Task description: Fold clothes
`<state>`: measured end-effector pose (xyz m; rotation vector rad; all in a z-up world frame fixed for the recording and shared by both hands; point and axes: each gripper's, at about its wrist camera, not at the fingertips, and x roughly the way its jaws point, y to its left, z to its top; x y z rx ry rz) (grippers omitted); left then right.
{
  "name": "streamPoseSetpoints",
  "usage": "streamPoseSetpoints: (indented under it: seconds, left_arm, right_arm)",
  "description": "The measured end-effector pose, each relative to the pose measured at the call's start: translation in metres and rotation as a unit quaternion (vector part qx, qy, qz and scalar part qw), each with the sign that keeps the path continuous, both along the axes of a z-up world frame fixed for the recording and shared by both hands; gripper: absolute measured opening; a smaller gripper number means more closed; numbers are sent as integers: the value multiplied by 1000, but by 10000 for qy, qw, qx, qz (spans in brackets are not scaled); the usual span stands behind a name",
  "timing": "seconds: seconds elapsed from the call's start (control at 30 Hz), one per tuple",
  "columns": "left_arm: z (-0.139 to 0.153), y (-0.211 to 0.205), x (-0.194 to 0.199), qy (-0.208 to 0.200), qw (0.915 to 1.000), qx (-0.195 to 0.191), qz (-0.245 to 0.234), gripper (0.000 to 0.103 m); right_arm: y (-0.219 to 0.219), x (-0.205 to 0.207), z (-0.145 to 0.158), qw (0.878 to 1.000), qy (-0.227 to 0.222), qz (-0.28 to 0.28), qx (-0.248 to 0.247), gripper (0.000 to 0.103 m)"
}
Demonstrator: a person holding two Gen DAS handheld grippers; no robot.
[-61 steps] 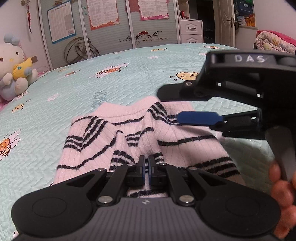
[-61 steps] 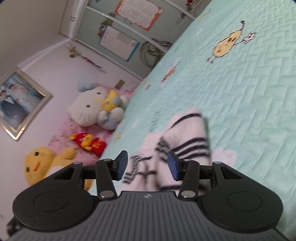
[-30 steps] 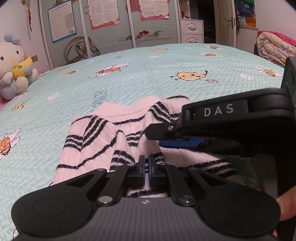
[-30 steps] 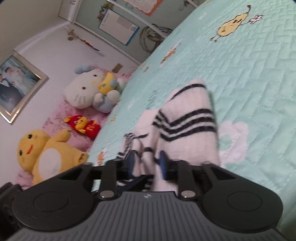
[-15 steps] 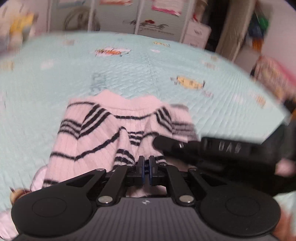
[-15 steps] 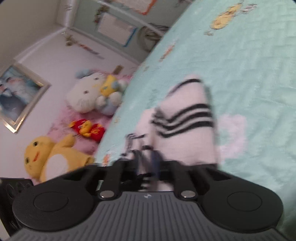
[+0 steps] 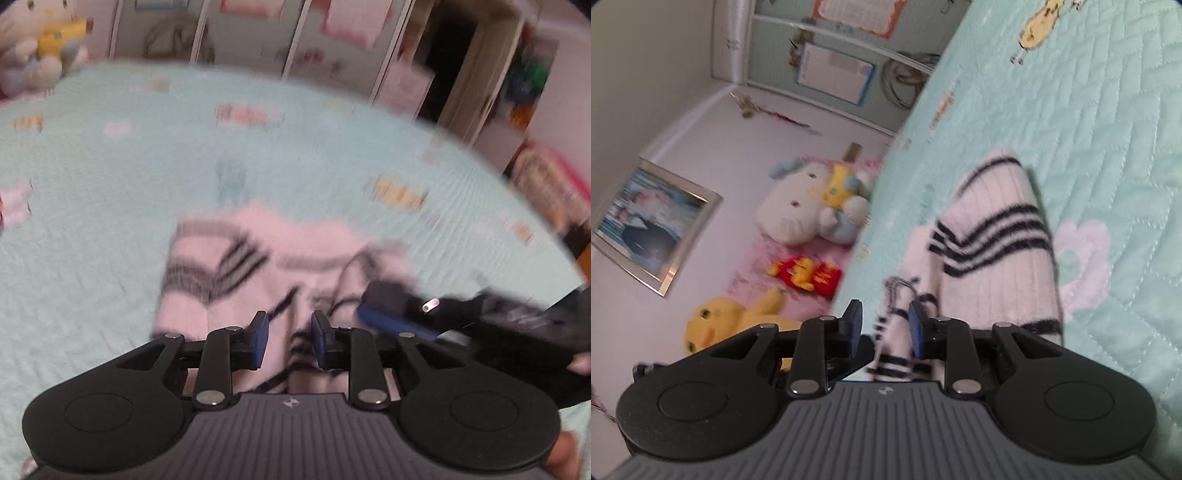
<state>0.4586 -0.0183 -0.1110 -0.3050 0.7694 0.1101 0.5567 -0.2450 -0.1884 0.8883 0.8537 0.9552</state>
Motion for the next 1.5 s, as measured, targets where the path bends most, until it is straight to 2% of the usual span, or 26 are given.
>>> streamPoseSetpoints:
  seconds: [0.03,0.1,0.17,0.23,0.3,0.37,0.5,0.57,0.67,0.73,0.77,0.8,0.83,0.87,0.9,0.93,0.97,1.03,1.17,1.3,1.4,1.43,1.5]
  left_arm:
    - [-4,-1,2,-39,10000,56,-22,33]
    - [-4,-6,5,-20,9995,284,-131,33]
    - [3,-12,5,26,9983,501,-284,33]
    - [11,-11,-4,-93,9978,546,-366,33]
    - [22,-3,-15,-274,9984,418,-273,33]
    - [33,6,-31,-470,9987,89,-191,33]
    - [38,0,-65,-546,9975,-369,-272,32]
    - [37,-9,-86,-447,9970,-344,-521,32]
    - [26,-23,-105,-270,9971,-22,-715,35]
    - [17,-23,-109,-270,9972,24,-694,36]
    - [14,-21,-110,-279,9974,-22,-671,36]
    - [11,-19,-110,-288,9975,-67,-648,36]
    - [9,-18,-108,-286,9975,-68,-643,36]
    - [7,-18,-106,-285,9975,-67,-637,37]
    - [6,-18,-107,-333,9975,-58,-624,37]
    - [4,-18,-108,-382,9974,-49,-611,38]
    - [3,-19,-109,-430,9973,-40,-598,38]
    - [0,-20,-111,-527,9970,-22,-572,38]
    - [-6,-21,-115,-722,9960,15,-520,38]
    - [-6,-23,-114,-758,9951,143,-613,38]
    - [13,-5,-128,-645,9958,-464,-463,34]
    - [22,1,-143,-738,9955,-456,-384,34]
    - [38,12,-173,-925,9945,-433,-228,35]
  right_arm:
    - [1,0,0,10000,-3,25,-6,23]
    - [3,0,1,9995,-112,-3,-297,8]
    - [4,1,0,9994,-93,-27,-323,6]
    - [4,-1,0,9997,-56,-47,-237,7]
    - [2,-3,1,9999,-77,-61,-139,12]
    - [0,-5,4,9998,-158,-45,-55,17]
    - [0,-7,12,9993,-381,29,-42,19]
    - [-2,-7,15,9989,-458,54,-74,19]
    - [-1,-7,24,9968,-537,560,180,22]
    - [6,-12,30,9915,-670,1090,246,31]
    - [12,-15,32,9884,-715,1321,228,42]
    - [18,-15,28,9883,-737,1338,-9,46]
    - [24,-16,24,9878,-758,1333,-268,45]
    - [30,-16,19,9867,-777,1327,-527,26]
    - [36,-17,15,9849,-796,1320,-785,0]
    - [41,-18,10,9825,-815,1313,-1042,0]
    - [37,-13,8,9861,-694,1247,-855,0]
    - [30,-9,11,9868,-895,825,-1071,0]
    - [17,5,-4,9952,-557,596,-540,0]
    - [11,5,-4,9966,-577,316,-496,0]
    - [1,-15,13,9928,-745,-251,-899,2]
    - [-4,-28,22,9910,-773,-437,-1000,7]
    - [-10,-62,36,9921,-907,-275,-816,14]
